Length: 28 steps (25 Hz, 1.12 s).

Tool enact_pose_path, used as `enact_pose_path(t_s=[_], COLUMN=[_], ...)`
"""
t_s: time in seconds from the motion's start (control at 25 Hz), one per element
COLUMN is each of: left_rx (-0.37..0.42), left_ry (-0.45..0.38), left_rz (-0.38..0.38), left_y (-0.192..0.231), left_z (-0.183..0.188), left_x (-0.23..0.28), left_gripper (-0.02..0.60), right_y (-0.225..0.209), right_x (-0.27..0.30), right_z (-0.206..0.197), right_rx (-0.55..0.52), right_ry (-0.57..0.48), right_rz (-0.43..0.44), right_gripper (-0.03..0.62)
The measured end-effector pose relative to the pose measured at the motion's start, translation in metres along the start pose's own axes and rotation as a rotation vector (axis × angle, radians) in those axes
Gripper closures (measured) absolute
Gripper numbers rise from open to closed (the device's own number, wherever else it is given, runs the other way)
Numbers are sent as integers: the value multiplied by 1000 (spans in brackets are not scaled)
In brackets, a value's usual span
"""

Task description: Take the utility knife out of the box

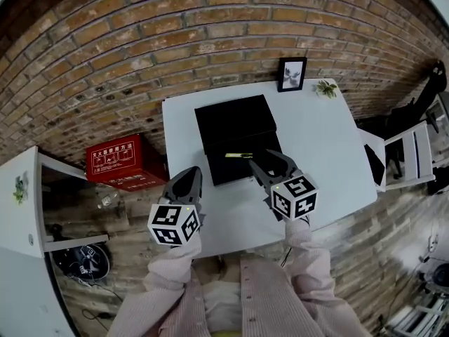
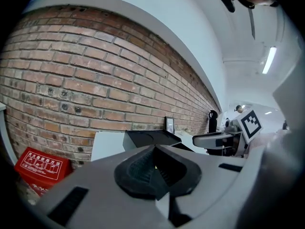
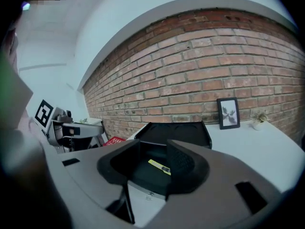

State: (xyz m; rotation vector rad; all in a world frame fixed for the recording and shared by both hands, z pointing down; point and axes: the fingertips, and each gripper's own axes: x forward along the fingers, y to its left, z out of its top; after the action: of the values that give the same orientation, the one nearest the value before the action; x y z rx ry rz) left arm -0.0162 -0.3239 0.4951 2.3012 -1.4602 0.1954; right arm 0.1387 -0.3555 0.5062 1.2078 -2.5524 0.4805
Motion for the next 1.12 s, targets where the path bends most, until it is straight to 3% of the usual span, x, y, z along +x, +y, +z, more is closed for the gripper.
enact_pose_path(t_s=[1.12], left_rx=[-53], left_ry=[129], left_rz=[-63], left_y=[15], left_z=[-31], left_x=[70], left_gripper=[589], right_y=[-7], right_x=[96], right_z=[-85], right_rx=[-440], right_ry=[606], right_rz=[342], right_gripper=[437])
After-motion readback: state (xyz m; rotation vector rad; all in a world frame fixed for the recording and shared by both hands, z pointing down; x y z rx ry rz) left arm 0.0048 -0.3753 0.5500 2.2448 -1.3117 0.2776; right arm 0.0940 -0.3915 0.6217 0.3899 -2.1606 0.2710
